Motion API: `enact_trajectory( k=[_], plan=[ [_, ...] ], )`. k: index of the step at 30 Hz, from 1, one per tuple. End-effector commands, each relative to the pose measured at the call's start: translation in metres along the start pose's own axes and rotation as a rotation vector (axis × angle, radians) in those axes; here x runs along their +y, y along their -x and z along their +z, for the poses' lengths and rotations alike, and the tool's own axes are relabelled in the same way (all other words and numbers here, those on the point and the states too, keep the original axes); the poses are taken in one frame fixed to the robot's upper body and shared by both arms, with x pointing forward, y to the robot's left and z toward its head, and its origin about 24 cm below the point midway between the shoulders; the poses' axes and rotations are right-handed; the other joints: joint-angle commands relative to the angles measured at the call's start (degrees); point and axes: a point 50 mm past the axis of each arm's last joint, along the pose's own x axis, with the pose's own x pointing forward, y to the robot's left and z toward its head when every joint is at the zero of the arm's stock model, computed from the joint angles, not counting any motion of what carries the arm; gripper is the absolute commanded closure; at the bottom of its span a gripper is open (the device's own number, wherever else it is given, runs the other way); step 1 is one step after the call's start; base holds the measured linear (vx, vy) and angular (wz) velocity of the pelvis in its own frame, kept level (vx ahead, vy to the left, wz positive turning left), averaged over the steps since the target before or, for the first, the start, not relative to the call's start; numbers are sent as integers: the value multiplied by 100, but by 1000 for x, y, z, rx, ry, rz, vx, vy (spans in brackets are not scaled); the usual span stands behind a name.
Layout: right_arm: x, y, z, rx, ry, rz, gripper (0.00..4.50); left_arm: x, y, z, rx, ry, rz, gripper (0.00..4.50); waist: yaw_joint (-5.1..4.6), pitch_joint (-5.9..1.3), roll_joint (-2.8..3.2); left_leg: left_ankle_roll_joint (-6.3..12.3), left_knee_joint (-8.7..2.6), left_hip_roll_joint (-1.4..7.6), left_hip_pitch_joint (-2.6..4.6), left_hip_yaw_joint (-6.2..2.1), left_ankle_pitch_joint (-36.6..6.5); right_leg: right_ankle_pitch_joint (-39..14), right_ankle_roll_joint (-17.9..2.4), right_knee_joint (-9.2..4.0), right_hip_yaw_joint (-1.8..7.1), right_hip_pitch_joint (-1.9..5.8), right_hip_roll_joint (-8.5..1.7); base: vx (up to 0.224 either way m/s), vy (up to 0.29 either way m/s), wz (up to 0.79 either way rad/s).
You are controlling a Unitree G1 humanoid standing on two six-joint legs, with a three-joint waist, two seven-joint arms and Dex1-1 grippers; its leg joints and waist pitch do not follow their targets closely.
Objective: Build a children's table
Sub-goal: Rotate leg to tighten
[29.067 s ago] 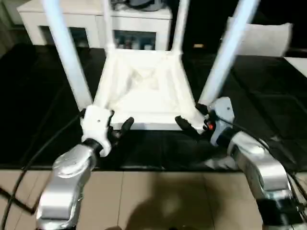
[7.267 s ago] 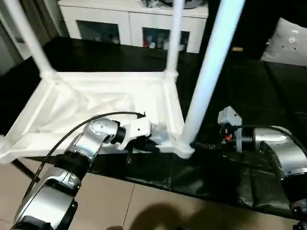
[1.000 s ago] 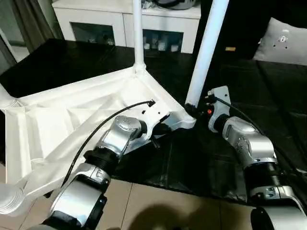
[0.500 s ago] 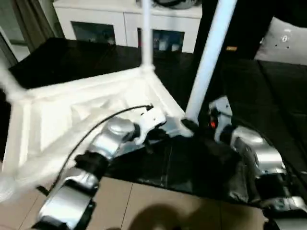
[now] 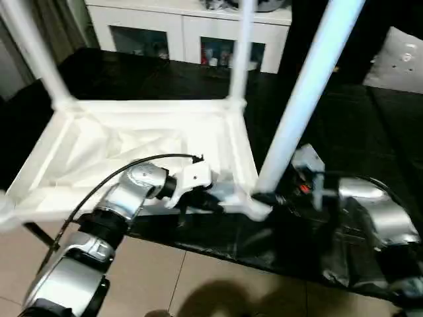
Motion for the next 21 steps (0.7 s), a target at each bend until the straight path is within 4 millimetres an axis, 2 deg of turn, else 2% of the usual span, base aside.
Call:
enact_trajectory(
  k=[1, 5, 10, 14, 17, 21],
  plan=[
    [0, 7, 1, -2, -9, 8, 121, -7, -4, -1, 36, -38, -102, 450, 0, -366, -70, 467, -357, 88, -68, 80, -664, -998, -1317, -382, 211, 399, -366, 0, 0, 0],
    [4, 8, 0, -5, -31, 53, 158, -9, -3, -2, 41, -40, -116, 450, 41, -364, -77, 396, -358, 82, -62, 78, -678, -1279, -1184, -407, 218, 395, -366, 0, 0, 0],
    [7, 9, -1, -3, -51, 86, 197, -9, -3, -3, 41, -38, -123, 450, 52, -374, -81, 397, -353, 75, -80, 71, -569, -1111, -1185, -383, 209, 409, -356, 0, 0, 0],
    [8, 9, -1, -7, -64, 100, 234, -10, -3, -3, 24, -25, -124, 450, 55, -377, -87, 378, -349, 69, -82, 72, -550, -1187, -1151, -389, 210, 409, -358, 0, 0, 0],
    [9, 8, -1, -17, -82, 100, 244, -10, -5, -1, 1, -5, -117, 450, 62, -379, -80, 368, -350, 73, -74, 71, -540, -1172, -1162, -384, 207, 403, -360, 0, 0, 0],
    [10, -6, 1, -61, -134, 20, 248, -6, -16, 4, -30, 72, -25, 450, 41, -370, -83, 341, -354, 77, -84, 72, -518, -1087, -1191, -370, 214, 404, -357, 0, 0, 0]
  ],
)
